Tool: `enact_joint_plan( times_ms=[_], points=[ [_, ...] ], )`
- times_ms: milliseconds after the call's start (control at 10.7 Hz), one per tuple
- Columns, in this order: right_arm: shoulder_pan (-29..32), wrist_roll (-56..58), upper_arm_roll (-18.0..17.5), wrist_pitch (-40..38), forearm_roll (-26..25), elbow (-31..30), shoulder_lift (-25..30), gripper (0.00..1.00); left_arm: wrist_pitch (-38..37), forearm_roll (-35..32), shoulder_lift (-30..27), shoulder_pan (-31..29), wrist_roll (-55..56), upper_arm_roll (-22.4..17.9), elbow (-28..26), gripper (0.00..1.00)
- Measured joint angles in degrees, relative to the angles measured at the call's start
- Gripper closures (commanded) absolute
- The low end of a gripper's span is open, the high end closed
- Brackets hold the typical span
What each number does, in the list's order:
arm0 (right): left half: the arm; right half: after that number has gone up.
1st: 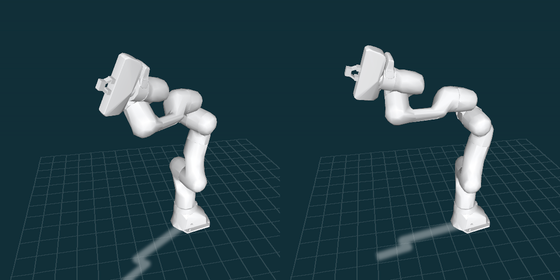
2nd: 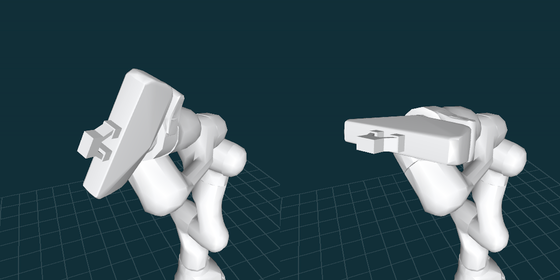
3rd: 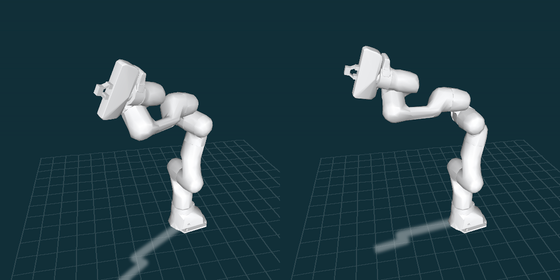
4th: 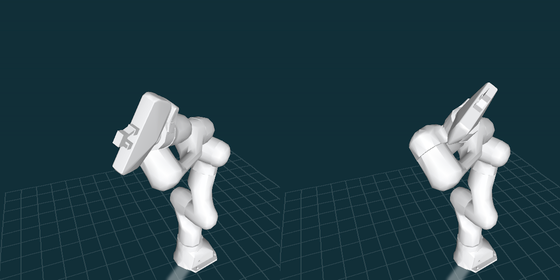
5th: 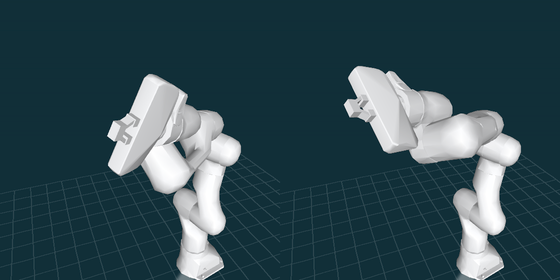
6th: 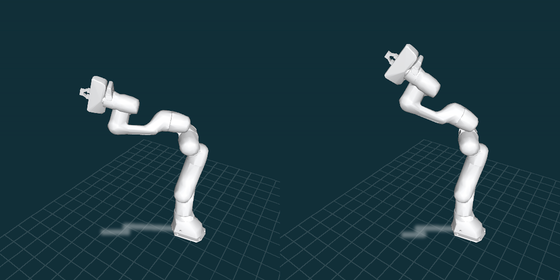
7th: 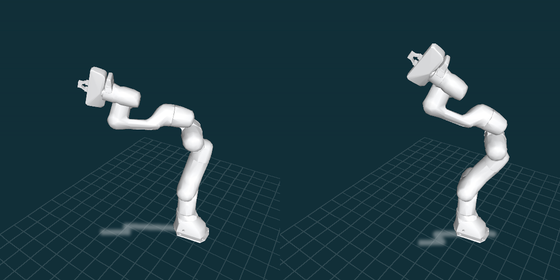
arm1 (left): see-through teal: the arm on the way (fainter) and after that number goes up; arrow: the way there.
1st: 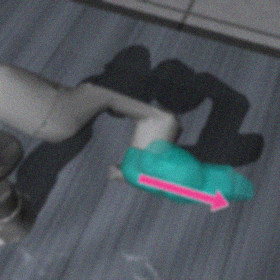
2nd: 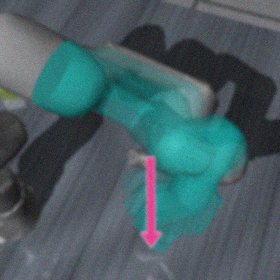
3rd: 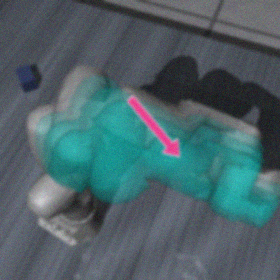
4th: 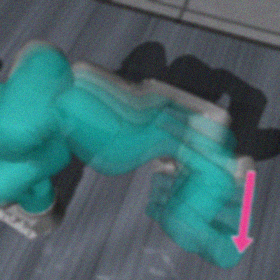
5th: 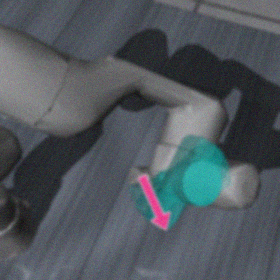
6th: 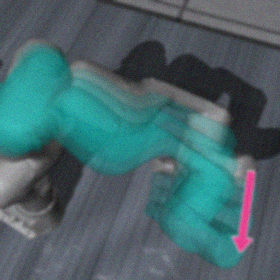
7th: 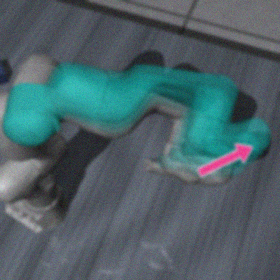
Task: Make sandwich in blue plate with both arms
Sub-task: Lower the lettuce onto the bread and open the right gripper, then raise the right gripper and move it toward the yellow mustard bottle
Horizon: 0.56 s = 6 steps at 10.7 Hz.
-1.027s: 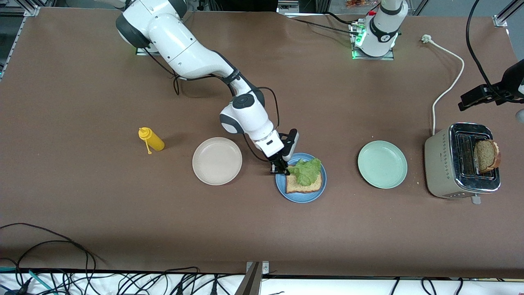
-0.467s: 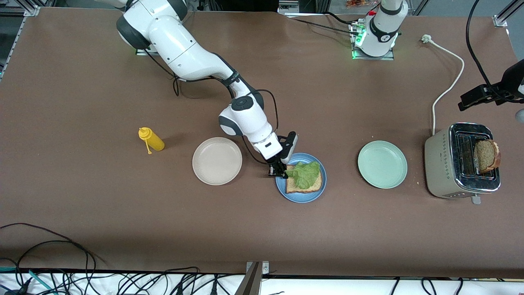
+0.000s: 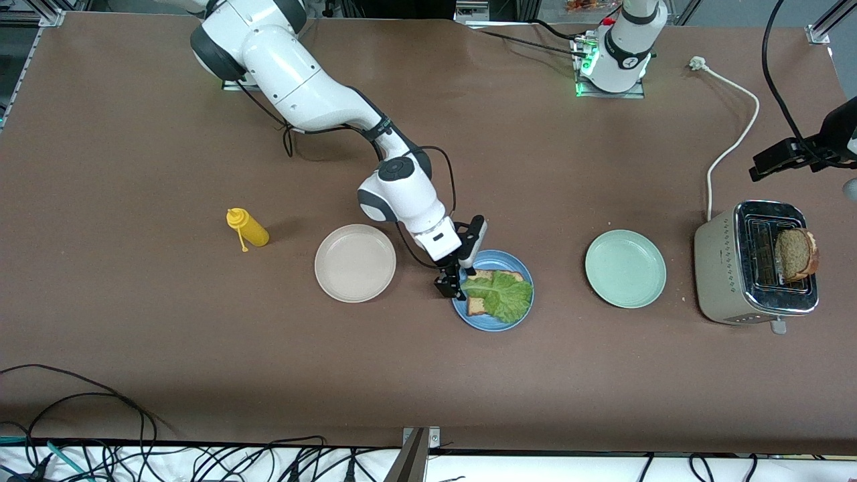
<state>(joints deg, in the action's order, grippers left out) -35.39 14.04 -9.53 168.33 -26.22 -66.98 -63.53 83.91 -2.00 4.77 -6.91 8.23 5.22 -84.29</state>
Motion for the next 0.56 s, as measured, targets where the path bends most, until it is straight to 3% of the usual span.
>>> enact_joint_plan(
  times_ms=[373,560],
  points=[
    [0.90,-0.21,-0.01,-0.07,2.44,0.56,0.51,0.00,0.00,0.00,0.00,-0.01,0.00,0.00,0.00,0.00],
    [2.56,-0.24,-0.52,-1.64,3.33,-1.65,3.29,0.00,0.02,0.00,0.00,-0.03,0.00,0.00,0.00,0.00]
  ],
)
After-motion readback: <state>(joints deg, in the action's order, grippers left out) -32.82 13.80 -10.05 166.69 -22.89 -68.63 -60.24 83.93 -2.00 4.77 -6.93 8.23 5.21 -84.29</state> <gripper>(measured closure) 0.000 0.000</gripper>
